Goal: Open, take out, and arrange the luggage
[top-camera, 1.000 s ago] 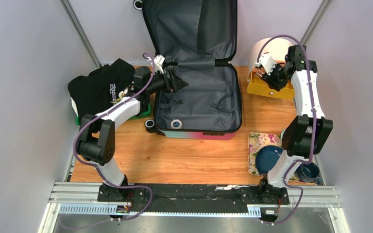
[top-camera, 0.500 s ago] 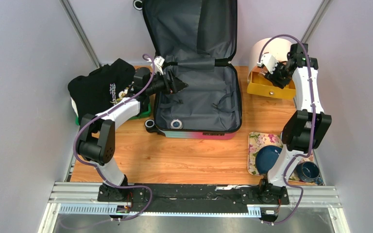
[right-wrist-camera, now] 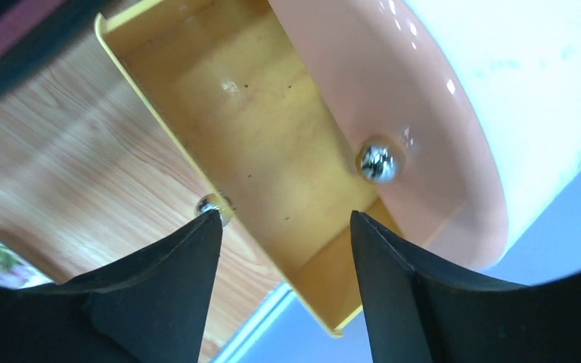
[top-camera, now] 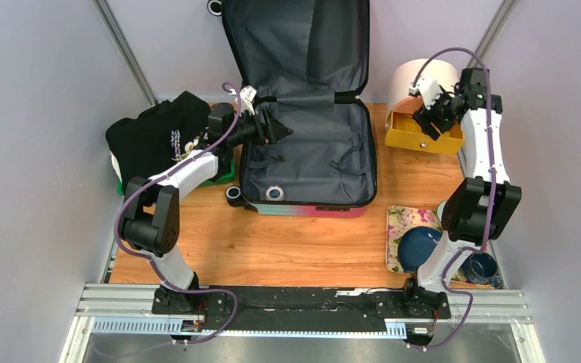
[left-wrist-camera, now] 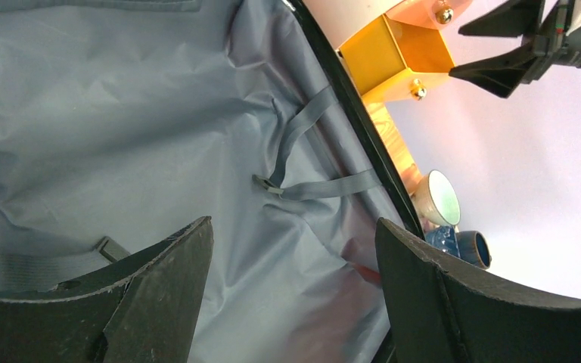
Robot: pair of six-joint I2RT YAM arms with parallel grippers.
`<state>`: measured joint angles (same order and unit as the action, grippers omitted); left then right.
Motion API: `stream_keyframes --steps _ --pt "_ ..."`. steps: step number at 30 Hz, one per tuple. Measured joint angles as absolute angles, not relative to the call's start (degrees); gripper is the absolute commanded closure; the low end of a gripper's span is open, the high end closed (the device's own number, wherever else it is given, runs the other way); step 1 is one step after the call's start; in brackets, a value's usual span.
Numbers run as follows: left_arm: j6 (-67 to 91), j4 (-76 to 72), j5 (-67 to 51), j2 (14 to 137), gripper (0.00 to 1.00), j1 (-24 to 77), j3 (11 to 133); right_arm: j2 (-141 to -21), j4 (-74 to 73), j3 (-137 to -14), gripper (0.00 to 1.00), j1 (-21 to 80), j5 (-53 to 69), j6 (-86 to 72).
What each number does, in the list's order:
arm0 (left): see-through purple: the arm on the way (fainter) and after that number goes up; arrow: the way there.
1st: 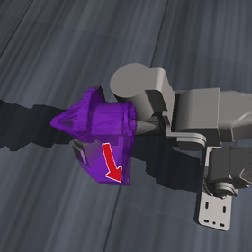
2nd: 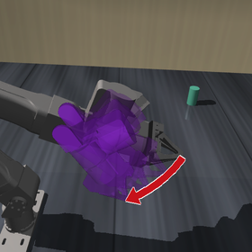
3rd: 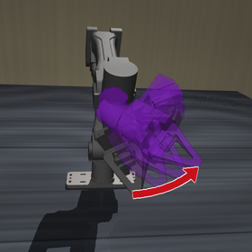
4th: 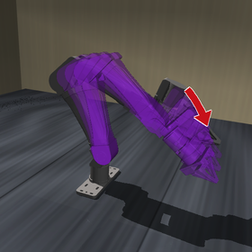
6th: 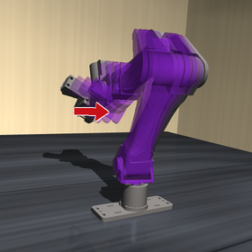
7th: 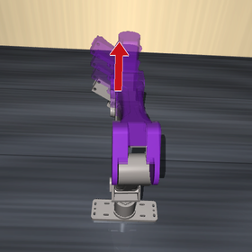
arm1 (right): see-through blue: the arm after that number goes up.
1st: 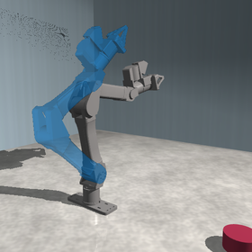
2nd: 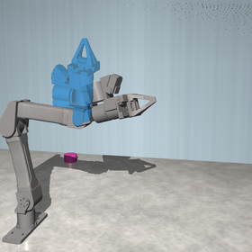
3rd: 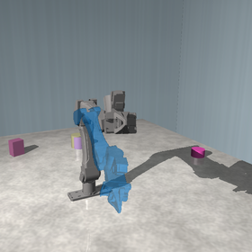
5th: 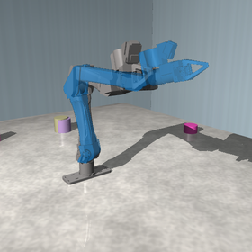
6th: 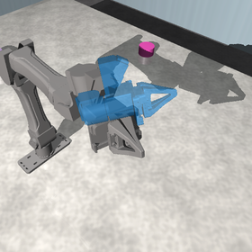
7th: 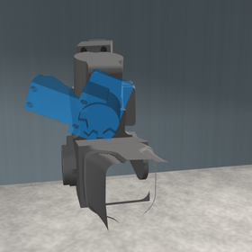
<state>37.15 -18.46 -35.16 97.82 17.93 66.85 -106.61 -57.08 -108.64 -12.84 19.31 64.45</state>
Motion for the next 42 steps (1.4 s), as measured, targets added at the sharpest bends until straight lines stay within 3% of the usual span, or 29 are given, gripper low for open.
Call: stream_keyframes --steps 6,7,10,16,19,36,42 --pt "37.0 -17.8 -35.4 98.0 0.14 17.7 68.1 -96.7 -45.8 -95.8 0.46 -17.2 26.2 42.4" --pt "37.0 -17.8 -35.4 98.0 0.14 17.6 68.1 -94.7 -43.5 -93.1 0.54 -17.9 26.9 37.7" --pt "36.7 -17.6 -35.4 98.1 0.14 17.5 68.1 -89.8 -36.7 -85.4 0.64 -19.1 27.6 27.5" --pt "35.9 -17.0 -35.1 98.7 0.13 16.2 69.5 -86.4 -26.6 -73.8 0.70 -18.6 27.3 12.7" --pt "35.1 -16.7 -35.3 99.2 0.13 15.3 71.0 -86.6 -22.0 -70.4 0.78 -18.5 26.9 8.5" --pt "27.3 -13.8 -36.8 100.3 0.12 13.3 73.9 -101.3 1.5 -72.8 0.71 -18.4 20.2 -3.3" --pt "26.0 -12.5 -36.4 100.3 0.12 13.0 73.9 -103.6 7.0 -73.1 0.63 -17.9 19.6 -6.1"
